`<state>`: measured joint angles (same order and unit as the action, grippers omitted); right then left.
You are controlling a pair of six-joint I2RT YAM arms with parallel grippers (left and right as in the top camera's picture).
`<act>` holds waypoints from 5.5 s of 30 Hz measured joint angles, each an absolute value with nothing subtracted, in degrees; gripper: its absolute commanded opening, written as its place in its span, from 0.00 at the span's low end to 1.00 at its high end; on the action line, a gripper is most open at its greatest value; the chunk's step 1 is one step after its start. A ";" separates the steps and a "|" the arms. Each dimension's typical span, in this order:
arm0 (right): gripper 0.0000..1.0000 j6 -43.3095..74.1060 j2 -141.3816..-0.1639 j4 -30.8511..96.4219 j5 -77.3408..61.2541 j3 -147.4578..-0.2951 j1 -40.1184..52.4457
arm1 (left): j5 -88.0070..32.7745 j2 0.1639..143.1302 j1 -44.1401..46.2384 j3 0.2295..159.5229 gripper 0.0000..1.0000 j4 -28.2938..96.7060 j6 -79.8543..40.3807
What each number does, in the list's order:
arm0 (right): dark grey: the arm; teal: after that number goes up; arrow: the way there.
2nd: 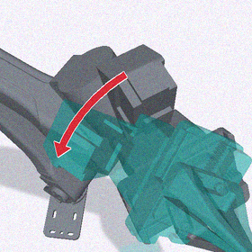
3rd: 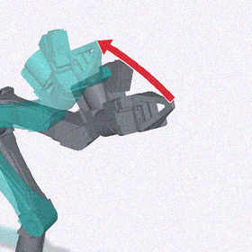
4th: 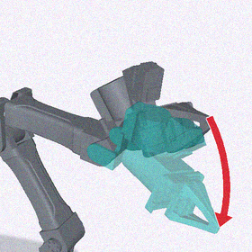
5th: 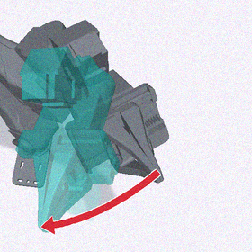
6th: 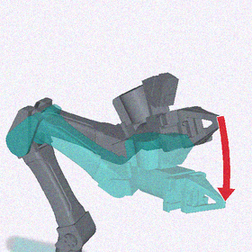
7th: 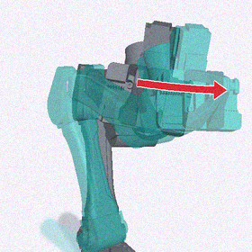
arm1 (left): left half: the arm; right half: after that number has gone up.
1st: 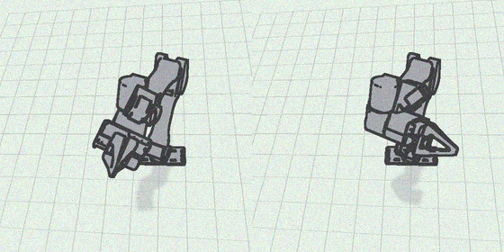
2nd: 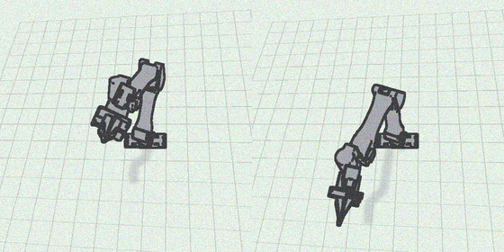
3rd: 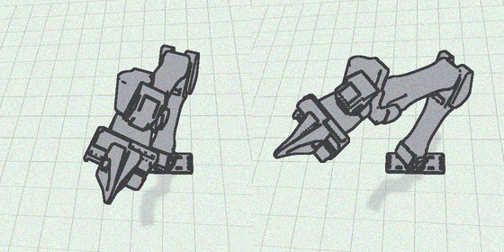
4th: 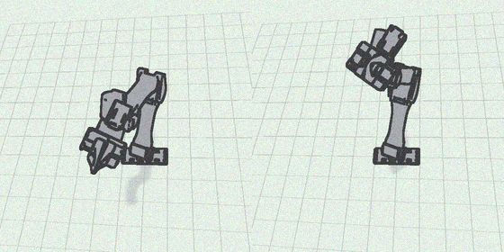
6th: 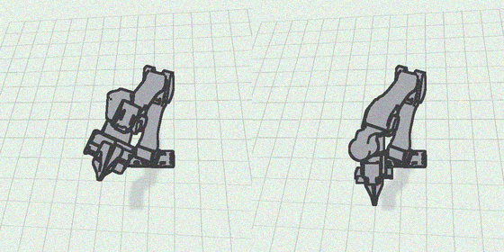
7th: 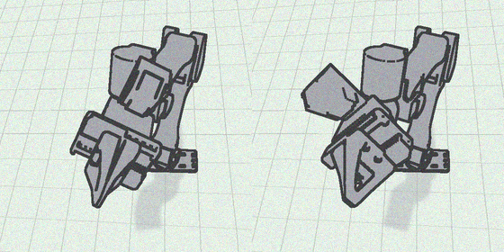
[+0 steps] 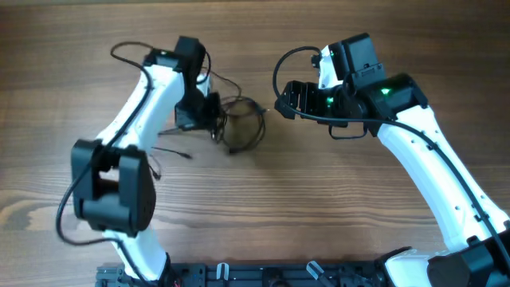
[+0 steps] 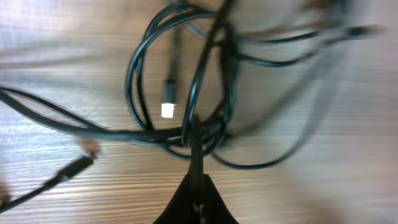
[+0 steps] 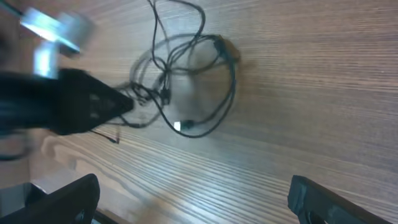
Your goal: Untangle cables
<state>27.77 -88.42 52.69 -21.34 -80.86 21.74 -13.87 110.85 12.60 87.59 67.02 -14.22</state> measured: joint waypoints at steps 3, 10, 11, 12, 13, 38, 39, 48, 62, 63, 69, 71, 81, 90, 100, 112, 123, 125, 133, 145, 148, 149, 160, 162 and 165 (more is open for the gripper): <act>1.00 27.62 -88.42 52.60 -21.30 -80.86 23.09 | -24.51 98.00 12.60 92.40 0.04 62.11 -14.22; 1.00 27.57 -88.42 50.48 -22.79 -80.86 23.22 | -19.53 74.65 12.64 96.05 0.04 55.88 -27.07; 1.00 27.38 -88.42 49.25 -24.99 -80.86 23.22 | -24.03 75.29 12.16 95.94 0.04 52.86 -28.10; 1.00 26.96 -88.42 47.86 -27.29 -80.86 23.22 | -27.70 76.27 11.46 95.90 0.04 50.43 -29.47; 1.00 26.46 -88.42 44.38 -32.23 -80.82 23.22 | -29.41 77.06 10.24 95.85 0.04 51.75 -32.32; 0.63 16.58 -88.64 29.80 -35.22 -80.64 29.02 | -31.51 79.13 15.70 95.57 0.03 68.58 -41.01; 0.63 14.85 -88.64 29.36 -37.56 -80.64 29.85 | -31.70 79.20 15.70 95.57 0.04 68.60 -41.01; 0.48 11.03 -88.64 30.59 -44.64 -80.64 30.24 | -29.80 79.24 15.70 95.57 0.04 69.21 -40.75; 0.13 12.45 -91.68 27.77 -45.43 -80.64 28.91 | -26.98 79.31 15.70 95.53 0.04 69.12 -40.60; 0.11 12.53 -91.68 27.77 -45.43 -80.64 28.84 | -26.37 79.31 15.70 95.53 0.04 69.17 -40.60; 0.04 16.10 -91.55 25.23 -45.98 -80.62 28.67 | -19.64 79.33 15.70 95.53 0.04 69.87 -40.58; 0.04 18.87 -90.24 23.55 -44.91 -80.62 28.62 | -13.02 79.61 15.73 95.55 0.04 71.40 -40.58; 0.76 24.71 -83.02 27.73 -34.37 -80.62 26.63 | -20.84 83.44 13.89 95.53 0.04 65.32 -30.41; 0.65 -0.38 -82.28 33.63 -41.06 -80.71 25.02 | -29.21 83.48 13.65 95.53 0.04 71.50 -8.34; 0.38 -11.88 -88.25 39.59 -42.19 -80.71 29.32 | -40.23 83.48 13.65 95.53 0.04 76.31 1.28; 0.04 -9.89 -88.27 37.47 -42.46 -80.71 29.32 | -39.51 83.83 13.65 95.53 0.04 75.55 1.17; 0.04 18.11 -79.72 25.65 -41.91 -80.64 24.32 | -15.40 88.27 12.56 95.53 0.04 71.68 -22.26; 0.04 21.28 -79.18 24.18 -41.78 -80.64 23.59 | -14.81 89.60 11.88 95.53 0.04 71.70 -23.29; 0.04 34.72 -77.58 29.21 -26.63 -80.64 14.52 | -6.68 93.27 10.31 95.53 0.04 75.75 -26.68; 0.66 42.39 -77.23 53.28 6.59 -80.71 13.04 | -5.37 93.47 6.33 95.53 0.04 74.22 -31.31; 0.85 36.62 -76.99 50.59 2.55 -80.71 11.68 | -11.49 93.56 3.86 95.53 0.04 72.03 -25.85; 0.87 33.54 -76.99 49.89 -1.74 -80.71 11.75 | -14.59 93.56 3.92 95.53 0.04 71.33 -24.36; 0.99 8.08 -91.39 40.80 -32.71 -80.71 23.88 | -31.53 93.54 4.12 95.53 0.04 70.76 -11.75; 0.99 4.34 -96.62 37.91 -33.32 -80.71 26.89 | -32.69 93.54 4.12 95.53 0.04 71.90 -11.18; 1.00 -1.48 -103.37 32.45 -33.65 -80.71 30.20 | -33.39 93.54 4.12 95.53 0.04 73.30 -10.94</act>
<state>-1.48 -103.37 32.45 -33.65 -80.71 30.20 -33.39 93.54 4.12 95.53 73.30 -10.94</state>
